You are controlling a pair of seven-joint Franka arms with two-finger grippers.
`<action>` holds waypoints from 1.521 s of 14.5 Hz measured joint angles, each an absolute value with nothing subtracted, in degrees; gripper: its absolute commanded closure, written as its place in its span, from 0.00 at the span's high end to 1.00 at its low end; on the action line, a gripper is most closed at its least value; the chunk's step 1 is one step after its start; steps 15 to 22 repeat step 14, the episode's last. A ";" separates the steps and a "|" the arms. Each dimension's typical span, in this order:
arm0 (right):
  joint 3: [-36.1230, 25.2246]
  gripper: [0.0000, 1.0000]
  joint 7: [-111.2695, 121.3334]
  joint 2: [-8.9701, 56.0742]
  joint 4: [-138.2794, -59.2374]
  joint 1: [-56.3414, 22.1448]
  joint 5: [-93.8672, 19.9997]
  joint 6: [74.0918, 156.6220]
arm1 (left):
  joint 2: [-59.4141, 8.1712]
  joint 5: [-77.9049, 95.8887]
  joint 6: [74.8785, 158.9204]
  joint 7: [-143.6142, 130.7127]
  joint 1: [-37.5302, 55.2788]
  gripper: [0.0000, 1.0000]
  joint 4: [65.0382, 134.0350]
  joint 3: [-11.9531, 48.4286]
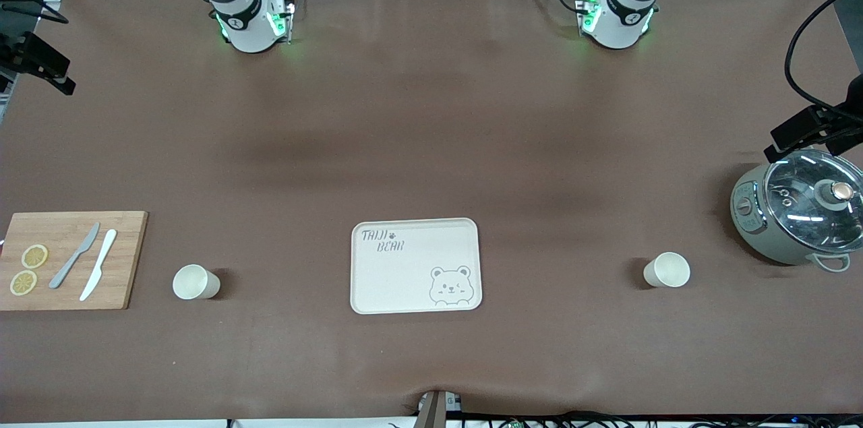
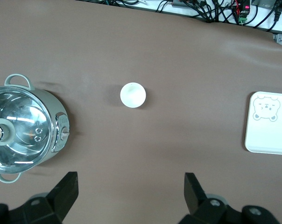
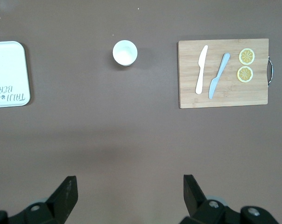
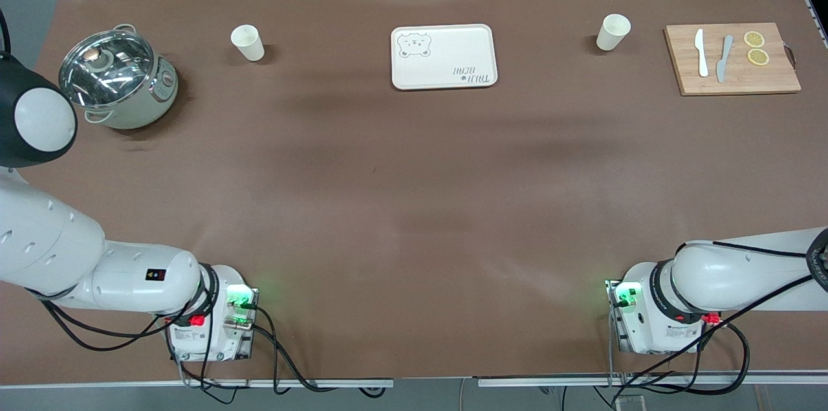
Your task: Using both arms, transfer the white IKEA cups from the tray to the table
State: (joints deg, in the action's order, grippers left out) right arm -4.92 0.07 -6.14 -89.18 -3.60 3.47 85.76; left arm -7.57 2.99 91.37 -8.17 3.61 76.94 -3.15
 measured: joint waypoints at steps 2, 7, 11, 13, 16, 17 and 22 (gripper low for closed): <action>-4.94 1.00 0.02 -5.75 -89.18 -3.60 3.51 86.37 | -7.57 2.93 91.37 -8.17 3.61 1.00 76.94 -3.16; -5.06 1.00 -0.04 -5.58 -89.16 -3.58 3.58 86.69 | -7.57 2.91 91.37 -8.17 3.61 1.00 76.94 -3.16; -5.09 1.00 -0.06 -5.58 -89.14 -3.58 3.60 86.76 | -7.57 2.90 91.37 -8.17 3.61 1.00 76.94 -3.17; -5.10 1.00 -0.06 -5.58 -89.14 -3.58 3.60 86.76 | -7.57 2.90 91.37 -8.17 3.61 1.00 76.94 -3.17; -5.10 1.00 -0.06 -5.58 -89.14 -3.58 3.60 86.76 | -7.57 2.90 91.37 -8.17 3.61 1.00 76.94 -3.17; -5.10 1.00 -0.06 -5.58 -89.14 -3.58 3.60 86.76 | -7.57 2.90 91.37 -8.17 3.61 1.00 76.94 -3.17; -5.10 1.00 -0.06 -5.58 -89.14 -3.58 3.60 86.76 | -7.57 2.90 91.37 -8.17 3.61 1.00 76.94 -3.17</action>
